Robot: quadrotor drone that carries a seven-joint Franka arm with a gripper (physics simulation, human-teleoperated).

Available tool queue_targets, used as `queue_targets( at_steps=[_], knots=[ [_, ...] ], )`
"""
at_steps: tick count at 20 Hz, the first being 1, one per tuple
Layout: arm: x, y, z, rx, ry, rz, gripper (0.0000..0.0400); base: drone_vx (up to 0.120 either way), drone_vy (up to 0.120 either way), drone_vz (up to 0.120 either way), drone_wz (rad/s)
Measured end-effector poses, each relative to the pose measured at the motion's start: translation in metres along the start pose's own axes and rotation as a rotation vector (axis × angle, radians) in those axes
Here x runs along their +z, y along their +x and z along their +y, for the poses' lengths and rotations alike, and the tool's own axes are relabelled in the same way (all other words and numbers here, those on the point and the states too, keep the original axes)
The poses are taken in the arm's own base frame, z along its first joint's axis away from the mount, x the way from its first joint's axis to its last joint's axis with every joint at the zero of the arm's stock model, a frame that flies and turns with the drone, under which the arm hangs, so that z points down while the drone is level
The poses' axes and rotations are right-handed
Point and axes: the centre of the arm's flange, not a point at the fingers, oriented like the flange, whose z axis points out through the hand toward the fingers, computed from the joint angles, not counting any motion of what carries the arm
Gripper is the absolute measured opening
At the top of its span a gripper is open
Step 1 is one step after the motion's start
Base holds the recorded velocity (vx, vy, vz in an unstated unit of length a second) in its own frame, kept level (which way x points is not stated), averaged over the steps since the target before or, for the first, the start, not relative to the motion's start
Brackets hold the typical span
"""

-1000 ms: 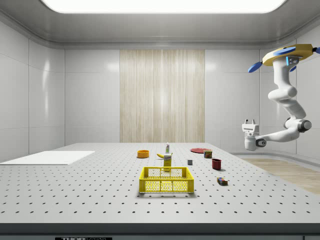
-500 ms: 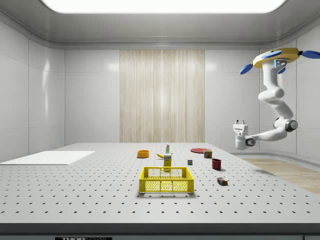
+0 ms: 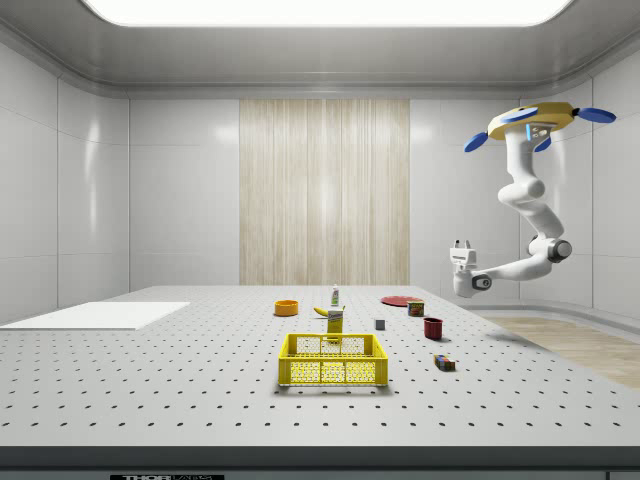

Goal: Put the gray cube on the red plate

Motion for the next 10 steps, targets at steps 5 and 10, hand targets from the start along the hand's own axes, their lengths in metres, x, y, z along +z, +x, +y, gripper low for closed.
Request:
queue_targets(
  at_steps=[5, 10],
  knots=[
    [0.0, -0.0006, 0.0, 0.0, 0.0, 0.006, 0.04, 0.12, -0.12, 0.0, 0.0],
    [0.0, -0.0015, -0.0005, 0.0, -0.005, 0.015, 0.04, 0.12, -0.12, 0.0, 0.0]
  ],
)
